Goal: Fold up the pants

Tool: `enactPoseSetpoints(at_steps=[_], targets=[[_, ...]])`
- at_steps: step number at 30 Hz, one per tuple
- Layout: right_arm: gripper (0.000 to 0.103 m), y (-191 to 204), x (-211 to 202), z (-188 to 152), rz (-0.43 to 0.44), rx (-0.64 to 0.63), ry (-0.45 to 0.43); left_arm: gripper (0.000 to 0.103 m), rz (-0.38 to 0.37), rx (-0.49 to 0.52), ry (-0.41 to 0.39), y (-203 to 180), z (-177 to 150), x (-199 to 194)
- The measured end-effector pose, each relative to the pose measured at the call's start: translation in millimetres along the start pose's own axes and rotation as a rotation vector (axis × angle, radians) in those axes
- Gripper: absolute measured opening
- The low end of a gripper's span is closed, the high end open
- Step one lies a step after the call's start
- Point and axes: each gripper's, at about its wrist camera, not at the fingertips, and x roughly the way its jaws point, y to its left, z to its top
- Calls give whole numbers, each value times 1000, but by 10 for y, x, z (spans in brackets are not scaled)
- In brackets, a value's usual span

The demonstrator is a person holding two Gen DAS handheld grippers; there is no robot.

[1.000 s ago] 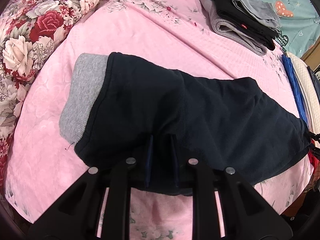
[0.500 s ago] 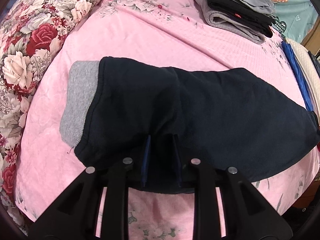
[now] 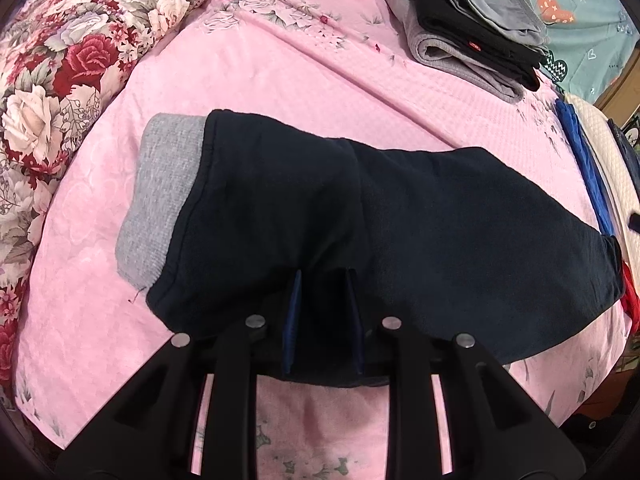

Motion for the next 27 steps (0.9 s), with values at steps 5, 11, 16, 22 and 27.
enactPoseSetpoints(at_steps=[5,11,16,22,27], targets=[[46,1748,560,77,360,-370,173,23,-21,86,-12,-230,-3,-198],[46,3017,1260,322,390,-537,238,26,-77,128,23,-535,143,-62],[46,3177,1616,230,350,-576,327,26,-88,131,85,-554,75,208],[46,3026,1534,-165,331,-623,350,27,-118,137,45,-520,8,185],[47,3056,1266,-288,433,-655,343,27,-128,127,39,-494,6,186]])
